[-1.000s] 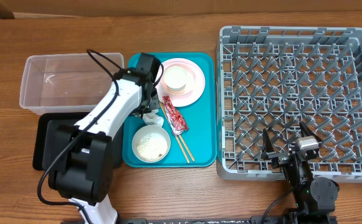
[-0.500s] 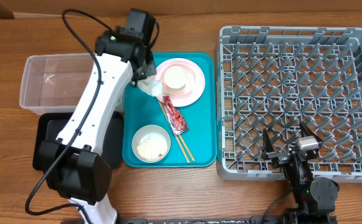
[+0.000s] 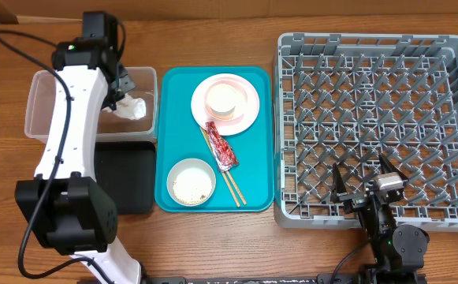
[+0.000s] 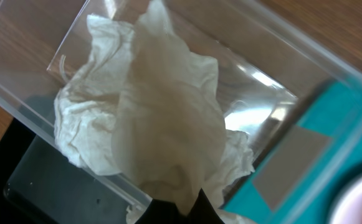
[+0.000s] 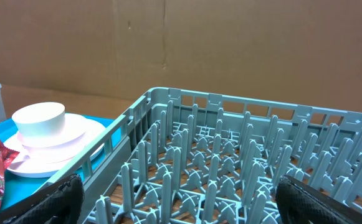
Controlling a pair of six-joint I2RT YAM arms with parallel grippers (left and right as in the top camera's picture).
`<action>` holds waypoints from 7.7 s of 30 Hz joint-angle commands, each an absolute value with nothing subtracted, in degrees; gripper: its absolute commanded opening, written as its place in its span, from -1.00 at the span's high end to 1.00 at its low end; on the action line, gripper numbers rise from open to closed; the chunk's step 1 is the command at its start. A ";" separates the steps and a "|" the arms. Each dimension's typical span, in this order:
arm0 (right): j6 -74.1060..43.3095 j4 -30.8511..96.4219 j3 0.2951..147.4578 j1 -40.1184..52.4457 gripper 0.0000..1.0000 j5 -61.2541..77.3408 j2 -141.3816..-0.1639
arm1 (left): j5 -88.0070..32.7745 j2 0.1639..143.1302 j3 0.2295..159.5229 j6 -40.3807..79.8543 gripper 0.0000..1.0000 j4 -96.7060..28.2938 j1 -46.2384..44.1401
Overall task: Sort waste into correct bins and load items into the dishwasher
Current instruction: 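Grasp the tissue and drop it into the clear plastic bin, then move the left gripper to the red wrapper and grasp it, then carry the red wrapper to the clear bin and release it, then reach the left gripper to the white rice bowl and grip its rim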
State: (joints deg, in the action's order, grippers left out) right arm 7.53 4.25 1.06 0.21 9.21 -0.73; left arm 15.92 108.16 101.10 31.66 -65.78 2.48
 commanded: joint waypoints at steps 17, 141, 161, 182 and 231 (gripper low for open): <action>7.53 3.95 0.45 0.64 -1.00 9.50 -0.16 | 12.60 107.94 92.88 30.63 -1.00 -57.14 6.57; 7.53 3.95 0.45 0.64 -1.00 9.50 -0.16 | 22.52 99.35 83.57 30.83 0.92 -56.21 -25.69; 7.53 3.97 0.45 0.64 -1.00 9.50 -0.16 | 25.08 99.70 85.10 30.85 0.92 -55.40 -1.89; 7.53 3.95 0.45 0.64 -1.00 9.50 -0.16 | 19.57 105.03 85.69 30.59 -0.92 -49.36 2.61; 7.53 3.95 0.45 0.64 -1.00 9.50 -0.16 | -16.27 88.73 73.10 20.51 0.92 -70.28 -34.52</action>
